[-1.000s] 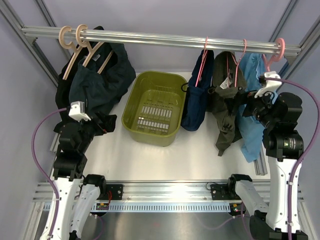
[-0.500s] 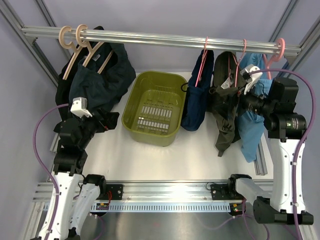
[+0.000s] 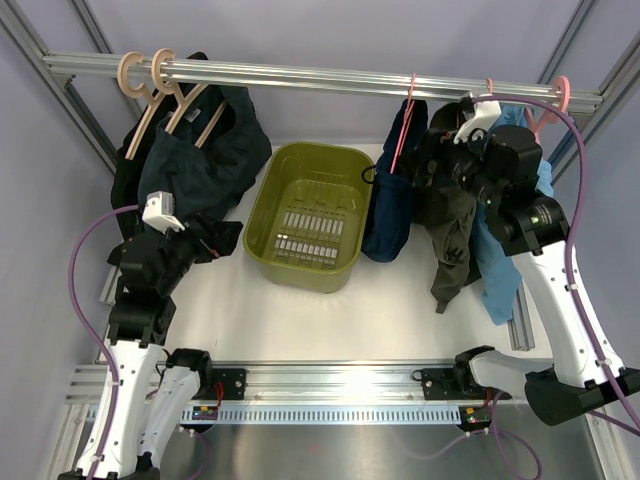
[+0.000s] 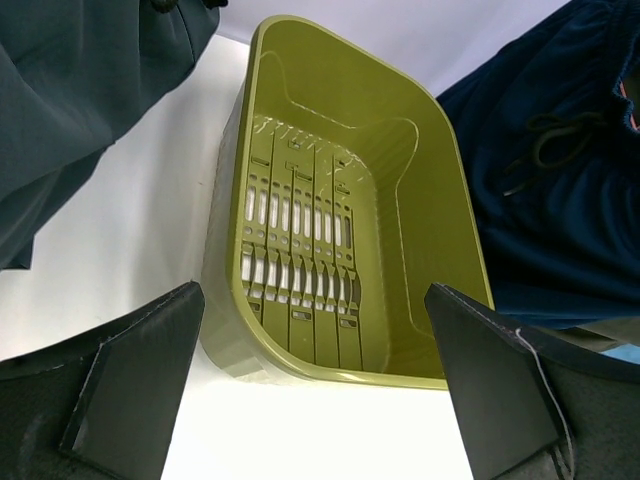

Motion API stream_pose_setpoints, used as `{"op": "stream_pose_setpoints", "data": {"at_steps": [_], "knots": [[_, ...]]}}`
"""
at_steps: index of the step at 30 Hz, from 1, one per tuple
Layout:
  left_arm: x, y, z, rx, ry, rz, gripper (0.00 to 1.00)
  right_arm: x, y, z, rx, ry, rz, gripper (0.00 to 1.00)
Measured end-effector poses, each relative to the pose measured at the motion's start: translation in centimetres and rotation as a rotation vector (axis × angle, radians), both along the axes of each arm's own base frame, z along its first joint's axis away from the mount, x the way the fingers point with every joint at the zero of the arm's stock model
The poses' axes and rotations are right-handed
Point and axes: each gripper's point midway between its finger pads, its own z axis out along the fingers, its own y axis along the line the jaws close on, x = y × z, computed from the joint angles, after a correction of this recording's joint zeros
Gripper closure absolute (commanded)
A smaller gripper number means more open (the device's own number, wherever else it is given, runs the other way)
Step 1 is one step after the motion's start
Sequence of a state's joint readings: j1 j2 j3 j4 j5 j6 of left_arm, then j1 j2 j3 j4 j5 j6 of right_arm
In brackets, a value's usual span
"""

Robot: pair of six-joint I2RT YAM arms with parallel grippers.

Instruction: Remove the shorts from the hanger

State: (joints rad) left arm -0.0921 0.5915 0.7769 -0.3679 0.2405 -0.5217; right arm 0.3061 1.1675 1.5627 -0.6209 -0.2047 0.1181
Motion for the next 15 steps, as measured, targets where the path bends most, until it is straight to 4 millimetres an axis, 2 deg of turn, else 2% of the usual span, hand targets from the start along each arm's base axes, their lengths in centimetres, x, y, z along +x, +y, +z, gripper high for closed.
{"op": "stream_pose_setpoints", "data": {"at_steps": [2,6,15], "knots": [[0.0,0.0,0.0,-0.005,0.003,0.0,0.01,1.0,0.4,1.1,0.057,-0.024,-0.048,0.19],[-0.1,-0.1,0.0,-0.015,0.007,-0.001,0.01,3.1,0.8,2.3,0.172,-0.047,-0.118,0.32],[-0.1,-0.2,0.0,-0.029,0.015,0.002,0.01,6.7,1.9,0.9,0.266,-0.008,-0.194,0.47]]}}
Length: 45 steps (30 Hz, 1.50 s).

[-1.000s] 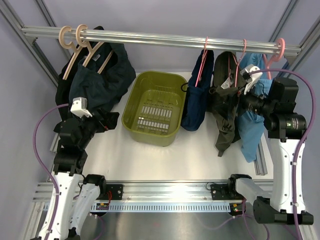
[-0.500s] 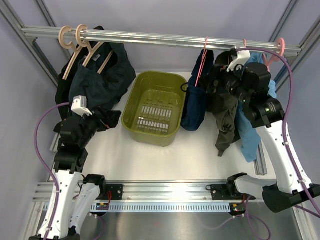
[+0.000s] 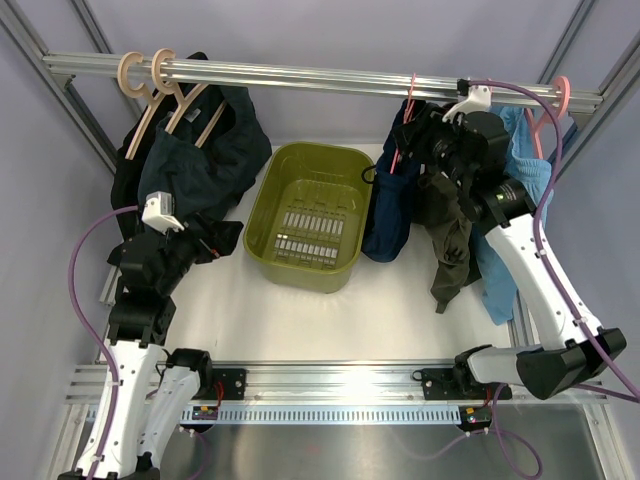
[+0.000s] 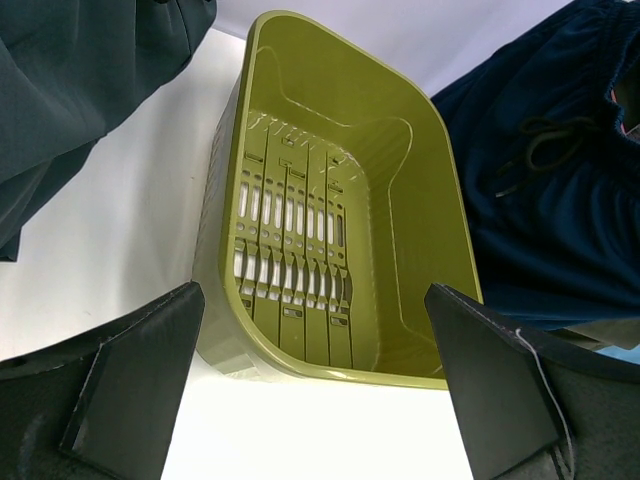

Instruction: Remove the shorts from the hanger

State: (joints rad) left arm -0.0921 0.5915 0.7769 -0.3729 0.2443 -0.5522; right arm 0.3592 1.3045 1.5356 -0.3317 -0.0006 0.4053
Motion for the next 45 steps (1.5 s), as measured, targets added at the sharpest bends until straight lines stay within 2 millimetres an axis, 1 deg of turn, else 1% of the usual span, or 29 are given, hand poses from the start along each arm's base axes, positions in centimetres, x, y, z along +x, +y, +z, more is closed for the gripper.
{"op": "stream_pose_setpoints", "data": {"at_steps": [7,8,10,14,15,16,18,19,25,27,29,32,35,38,40,42,45], "knots": [[0.2,-0.2,-0.3,-0.007,0.015,-0.005,0.01,0.8,0.8,-1.0,0.012,0.016,-0.016,0.55],[0.2,-0.2,-0.3,-0.007,0.016,-0.006,0.01,0.9,0.8,-1.3,0.012,0.02,-0.022,0.58],[0.2,-0.2,-0.3,-0.007,0.017,-0.006,0.01,1.1,0.7,-1.8,0.012,0.029,-0.034,0.62],[0.2,-0.3,-0.3,-0.011,0.019,-0.01,0.01,1.6,0.4,-2.5,0.013,0.038,-0.059,0.74],[0.1,-0.3,-0.3,-0.014,0.02,-0.011,0.01,1.7,0.4,-2.4,0.014,0.035,-0.063,0.81],[0.1,-0.3,-0.4,-0.016,0.021,-0.012,0.01,1.7,0.4,-2.4,0.013,0.034,-0.063,0.84],[0.1,-0.4,-0.4,-0.019,0.024,-0.015,0.01,1.8,0.4,-2.2,0.018,0.027,-0.066,0.97],[0.1,-0.4,-0.4,-0.022,0.026,-0.017,0.01,1.8,0.4,-2.3,0.017,0.027,-0.067,1.0],[0.2,-0.7,-0.6,-0.027,0.036,-0.028,0.01,1.7,0.4,-2.0,0.014,0.017,-0.061,1.0],[0.2,-0.7,-0.6,-0.029,0.037,-0.034,0.01,1.4,0.5,-1.6,0.011,0.003,-0.047,1.0],[0.2,-0.9,-0.5,-0.031,0.036,-0.042,0.01,1.0,0.6,-0.8,0.012,-0.022,-0.031,1.0],[0.2,-1.3,-0.3,-0.043,0.029,-0.063,0.01,0.0,0.7,1.2,0.024,-0.084,0.0,1.0],[0.2,-1.8,0.0,-0.062,0.025,-0.09,0.01,-1.7,0.5,3.0,0.037,-0.134,0.027,1.0],[0.3,-2.2,0.2,-0.077,0.021,-0.11,0.01,-3.5,0.0,3.7,0.046,-0.161,0.043,1.0],[0.5,-2.5,0.4,-0.092,0.02,-0.122,0.01,-4.6,-0.2,3.2,0.044,-0.155,0.055,1.0],[0.6,-2.8,0.8,-0.11,0.014,-0.136,0.01,-5.8,-0.2,2.0,0.032,-0.131,0.08,1.0],[0.9,-3.6,1.7,-0.159,-0.004,-0.168,0.01,-8.0,0.0,-0.7,-0.019,-0.082,0.149,1.0]]}}
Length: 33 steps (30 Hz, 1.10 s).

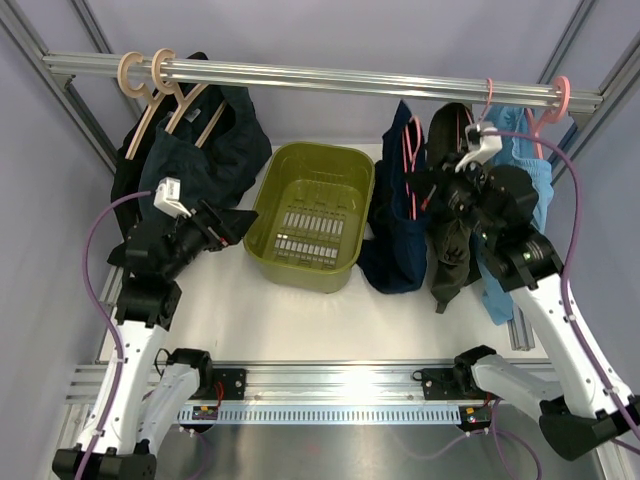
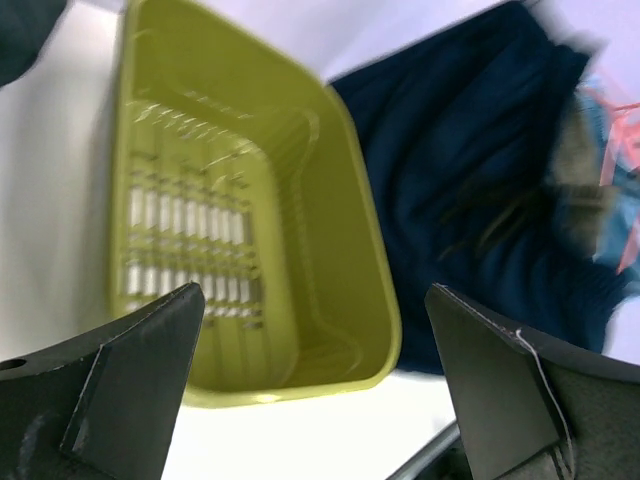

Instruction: Remove the shorts from the hanger

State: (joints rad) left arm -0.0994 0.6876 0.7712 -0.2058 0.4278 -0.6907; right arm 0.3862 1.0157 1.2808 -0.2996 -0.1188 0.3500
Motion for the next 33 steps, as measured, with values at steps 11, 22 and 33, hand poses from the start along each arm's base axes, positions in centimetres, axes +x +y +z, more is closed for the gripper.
{"op": "stream_pose_setpoints", "data": {"at_steps": [11,22,33], "knots": [[0.3,-11.1,0.6,-0.022,0.065,-0.309,0.07,-11.2,0.9,-4.4,-0.21,-0.044,0.387,1.0],[-1.1,-20.9,2.7,0.034,0.037,-0.454,0.08,-12.3,1.1,-6.4,-0.271,-0.054,0.46,1.0],[-0.4,-24.0,1.9,0.085,0.069,-0.411,0.21,-12.0,1.2,-7.0,-0.262,-0.034,0.456,1.0]]}}
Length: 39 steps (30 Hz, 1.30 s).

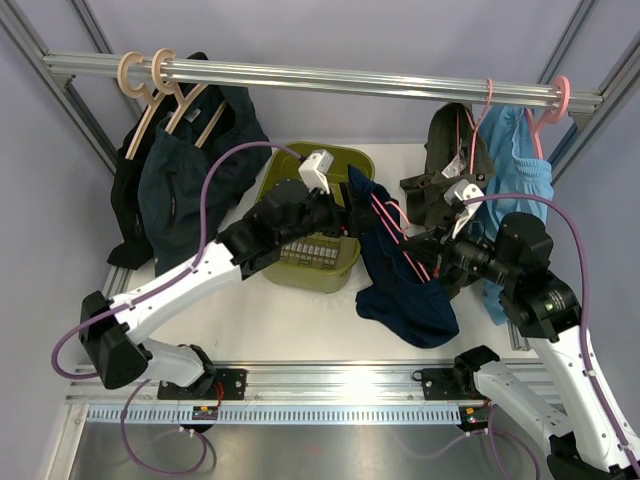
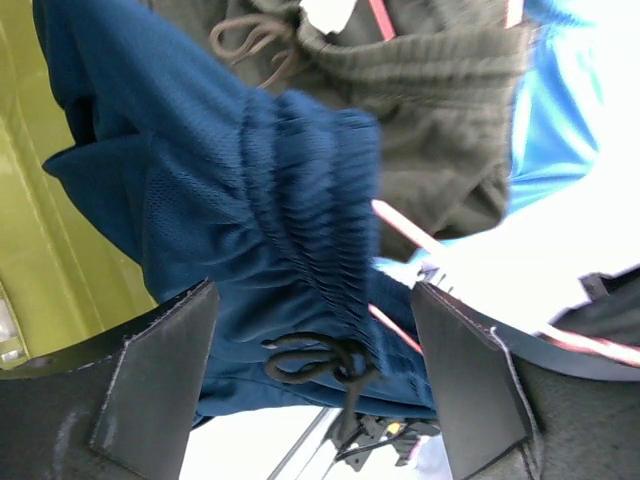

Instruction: Remove the shorts from the hanger

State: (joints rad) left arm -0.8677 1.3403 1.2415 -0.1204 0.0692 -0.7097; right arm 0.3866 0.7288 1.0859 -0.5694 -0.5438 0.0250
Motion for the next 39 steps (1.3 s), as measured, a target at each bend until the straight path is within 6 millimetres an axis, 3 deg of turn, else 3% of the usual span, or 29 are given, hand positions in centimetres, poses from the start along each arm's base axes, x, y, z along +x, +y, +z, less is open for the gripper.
{"op": "stream_pose_setpoints", "data": {"at_steps": [6,8,11,15,23,28,39], "knots": [[1.3,-1.0,-3.2,0.088,0.054,0.041,0.5,-0.3,-0.1,0.1,0.018,0.008,-0.007,1.0],[1.5,-0.9,-3.4,0.1,0.054,0.055,0.67,-0.3,-0.1,0.1,0.02,0.009,-0.009,1.0],[1.9,-0.7,-3.1,0.105,0.039,0.081,0.83,-0.3,-0.1,0.0,0.021,0.004,-0.01,1.0],[2.4,-0.1,-3.0,0.12,0.019,0.123,0.96,-0.2,-0.2,-0.1,0.017,-0.005,-0.015,1.0],[3.8,3.0,-0.7,0.129,-0.046,0.234,0.99,-1.5,-0.9,-1.0,-0.022,-0.038,-0.001,1.0],[5.3,4.9,-0.5,0.144,-0.041,0.279,0.99,-2.8,-1.4,-1.6,-0.038,-0.061,0.013,1.0],[7.5,4.2,-0.7,0.17,0.008,0.243,0.99,-4.8,-1.2,-2.2,-0.07,-0.11,0.113,1.0]]}}
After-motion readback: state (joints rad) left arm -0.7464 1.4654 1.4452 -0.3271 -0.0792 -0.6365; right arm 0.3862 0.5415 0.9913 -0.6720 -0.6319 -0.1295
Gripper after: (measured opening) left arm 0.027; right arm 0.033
